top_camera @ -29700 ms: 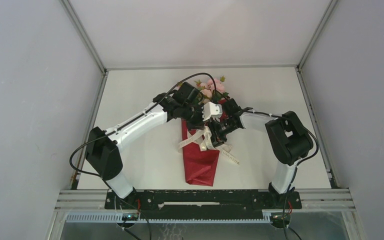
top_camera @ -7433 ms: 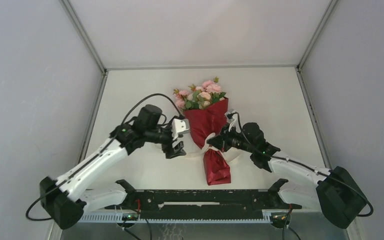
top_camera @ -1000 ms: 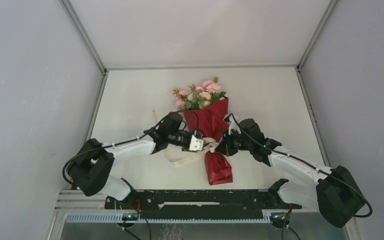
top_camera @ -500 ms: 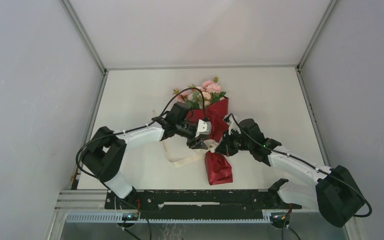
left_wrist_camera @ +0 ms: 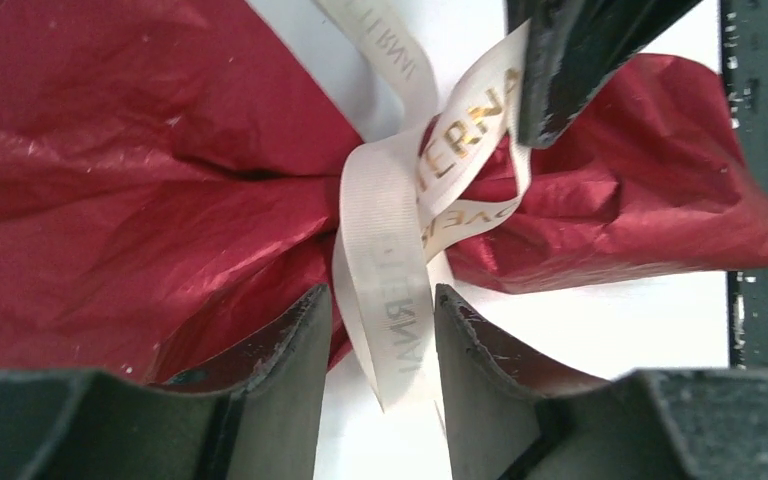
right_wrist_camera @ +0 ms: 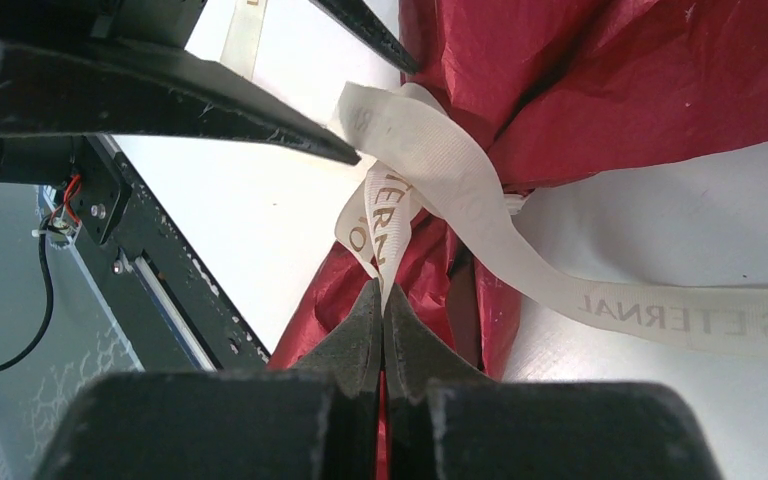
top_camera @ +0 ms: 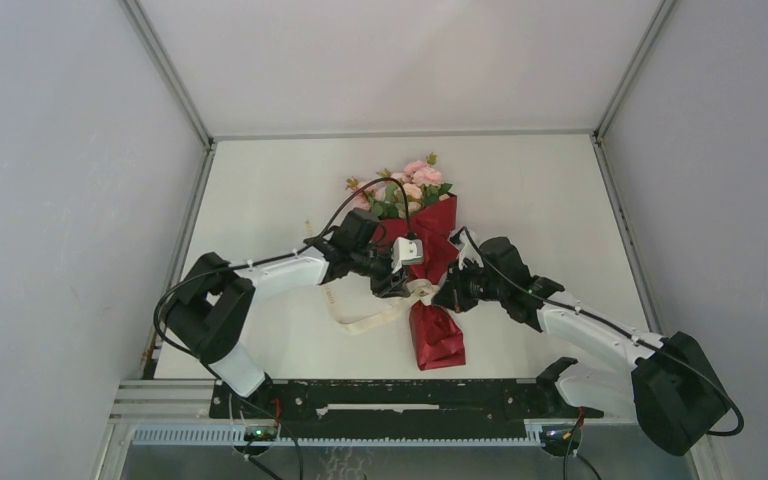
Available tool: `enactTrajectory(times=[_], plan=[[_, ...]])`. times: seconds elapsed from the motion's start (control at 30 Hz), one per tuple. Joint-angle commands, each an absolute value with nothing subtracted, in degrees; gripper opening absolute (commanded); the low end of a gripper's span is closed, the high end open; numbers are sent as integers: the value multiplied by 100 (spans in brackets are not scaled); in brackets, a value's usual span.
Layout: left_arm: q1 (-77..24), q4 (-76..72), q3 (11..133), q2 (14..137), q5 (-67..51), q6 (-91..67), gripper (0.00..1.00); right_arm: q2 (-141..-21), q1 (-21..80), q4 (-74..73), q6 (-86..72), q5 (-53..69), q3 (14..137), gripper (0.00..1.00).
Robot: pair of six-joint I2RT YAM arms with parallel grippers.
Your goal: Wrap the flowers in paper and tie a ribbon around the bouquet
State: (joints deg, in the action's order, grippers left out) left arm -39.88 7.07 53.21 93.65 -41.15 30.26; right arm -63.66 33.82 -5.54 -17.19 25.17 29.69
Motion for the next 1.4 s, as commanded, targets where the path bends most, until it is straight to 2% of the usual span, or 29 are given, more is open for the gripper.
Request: enactTrajectory(times=[0.0,0.07,0.2,0.23,0.4,0.73,0.87,1.03,1.23,1.37], plan=[[-3957,448,5130,9291,-3586,2974,46,-6214,3351,-441,-1641,2575,2962,0],[-3950,465,5070,9261,-3534,3047,39,-6220,3351,-439,-1648,2579,2962,0],[-3929,505,4962,9080,-3592,3200,6,-6248,3341,-415,-1645,2613,2962,0],[-3931,580,4938,8974,-3670,3297,1,-6255,3324,-406,-1644,2633,2962,0],[-3795,990,4828,8349,-4020,3368,0,-6296,3151,-341,-1757,2737,2970,0],[-3581,180,4656,6667,-5069,983,0,-6548,3131,-424,-1764,2710,2988,0],[-3554,33,4180,5853,-5069,1534,0,-6703,3139,-406,-1751,2671,2988,0],[-3376,-958,3690,5053,-5475,1324,0,-6954,3179,-457,-1717,2478,3034,0],[-3376,-650,3150,4322,-6115,2600,1,-7107,3232,-503,-1656,2295,3220,0],[-3489,928,2698,4116,-6100,5492,1,-7095,3318,-619,-1646,2205,3429,0]])
